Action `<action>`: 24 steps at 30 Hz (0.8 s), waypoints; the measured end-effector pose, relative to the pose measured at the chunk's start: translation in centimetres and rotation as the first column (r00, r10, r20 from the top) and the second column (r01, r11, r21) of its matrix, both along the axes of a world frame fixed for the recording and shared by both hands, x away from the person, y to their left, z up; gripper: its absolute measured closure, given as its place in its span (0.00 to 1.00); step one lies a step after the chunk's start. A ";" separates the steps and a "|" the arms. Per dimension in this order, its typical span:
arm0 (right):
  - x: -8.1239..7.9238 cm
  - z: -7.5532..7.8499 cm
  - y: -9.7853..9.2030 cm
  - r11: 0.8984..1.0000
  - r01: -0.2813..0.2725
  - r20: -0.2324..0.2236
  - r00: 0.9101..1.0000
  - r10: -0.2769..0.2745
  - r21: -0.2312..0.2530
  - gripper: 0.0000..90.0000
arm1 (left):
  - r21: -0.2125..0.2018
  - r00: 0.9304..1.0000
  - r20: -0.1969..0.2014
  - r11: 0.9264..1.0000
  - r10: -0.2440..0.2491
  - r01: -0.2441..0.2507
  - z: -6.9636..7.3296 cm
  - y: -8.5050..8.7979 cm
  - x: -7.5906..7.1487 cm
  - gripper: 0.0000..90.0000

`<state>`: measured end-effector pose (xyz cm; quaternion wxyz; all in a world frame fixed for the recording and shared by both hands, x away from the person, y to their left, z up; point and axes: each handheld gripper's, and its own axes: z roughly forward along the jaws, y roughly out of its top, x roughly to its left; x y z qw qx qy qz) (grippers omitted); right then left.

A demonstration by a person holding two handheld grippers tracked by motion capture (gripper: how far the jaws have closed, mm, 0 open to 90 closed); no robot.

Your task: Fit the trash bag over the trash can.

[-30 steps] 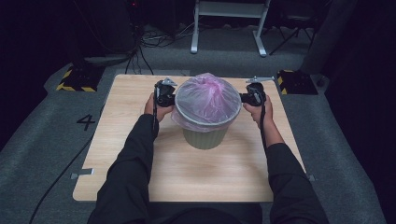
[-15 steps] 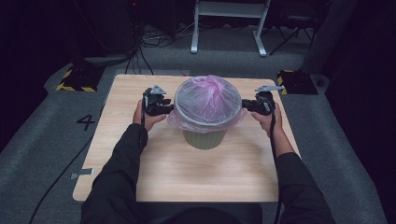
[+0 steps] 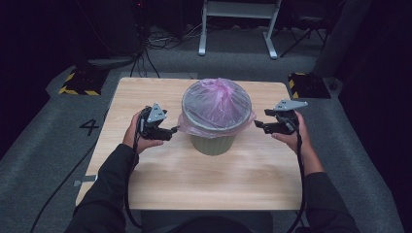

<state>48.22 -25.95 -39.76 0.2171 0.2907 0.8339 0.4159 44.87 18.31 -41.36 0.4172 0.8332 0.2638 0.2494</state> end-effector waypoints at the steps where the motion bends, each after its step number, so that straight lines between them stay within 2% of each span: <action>1: -0.4 0.0 0.3 1.000 -0.013 0.006 1.000 0.013 -0.012 0.36 | 0.006 1.000 0.010 1.000 -0.004 0.004 0.1 -0.3 -0.3 0.23; 4: -1.4 -0.1 1.3 0.998 -0.049 0.040 0.998 0.050 -0.030 0.33 | -0.026 0.999 0.016 0.999 -0.041 0.041 0.5 -1.1 -1.0 0.21; 8: -1.8 -0.1 2.3 0.996 -0.076 0.061 0.995 0.079 -0.054 0.34 | 0.008 0.998 0.037 0.998 -0.055 0.054 0.6 -2.2 -1.5 0.22; 11: -1.8 -0.2 3.0 0.991 -0.100 0.073 0.992 0.107 -0.093 0.42 | 0.032 0.997 0.076 0.999 -0.033 0.031 0.6 -2.7 -1.6 0.40; 13: -1.7 -0.3 3.3 0.988 -0.107 0.079 0.990 0.116 -0.115 0.60 | 0.043 0.996 0.077 0.998 -0.038 0.035 0.7 -2.7 -1.5 0.55; 14: -1.6 -0.4 3.5 0.985 -0.110 0.080 0.989 0.122 -0.131 0.68 | 0.056 0.995 0.065 0.996 -0.075 0.071 0.6 -2.9 -1.4 0.59; 15: -1.6 -0.5 3.6 0.983 -0.118 0.075 0.989 0.129 -0.140 0.72 | 0.056 0.995 0.065 0.996 -0.075 0.071 0.6 -2.9 -1.4 0.62; 16: -1.6 -0.6 3.9 0.979 -0.120 0.077 0.988 0.134 -0.162 0.81 | 0.078 0.992 0.057 0.991 -0.112 0.108 0.5 -3.1 -1.4 0.73; 19: -1.8 -0.8 4.1 0.976 -0.127 0.073 0.987 0.142 -0.177 0.95 | 0.090 0.991 0.060 0.989 -0.122 0.116 0.2 -3.2 -1.4 0.88; 20: -1.9 -0.9 4.1 0.975 -0.132 0.068 0.987 0.146 -0.176 0.98 | 0.088 0.990 0.057 0.988 -0.128 0.123 0.2 -3.2 -1.4 0.92; 21: -1.9 -1.0 4.1 0.974 -0.138 0.062 0.987 0.151 -0.178 0.98 | 0.089 0.987 0.047 0.985 -0.155 0.150 0.1 -3.1 -1.4 0.94; 23: -2.0 -1.1 4.1 0.971 -0.157 0.046 0.985 0.168 -0.182 0.99 | 0.091 0.986 0.042 0.984 -0.159 0.155 0.0 -3.1 -1.4 0.98; 24: -2.1 -1.4 4.2 0.965 -0.165 0.034 0.984 0.176 -0.206 1.00 | 0.105 0.985 0.040 0.980 -0.171 0.166 -0.4 -3.2 -1.5 0.99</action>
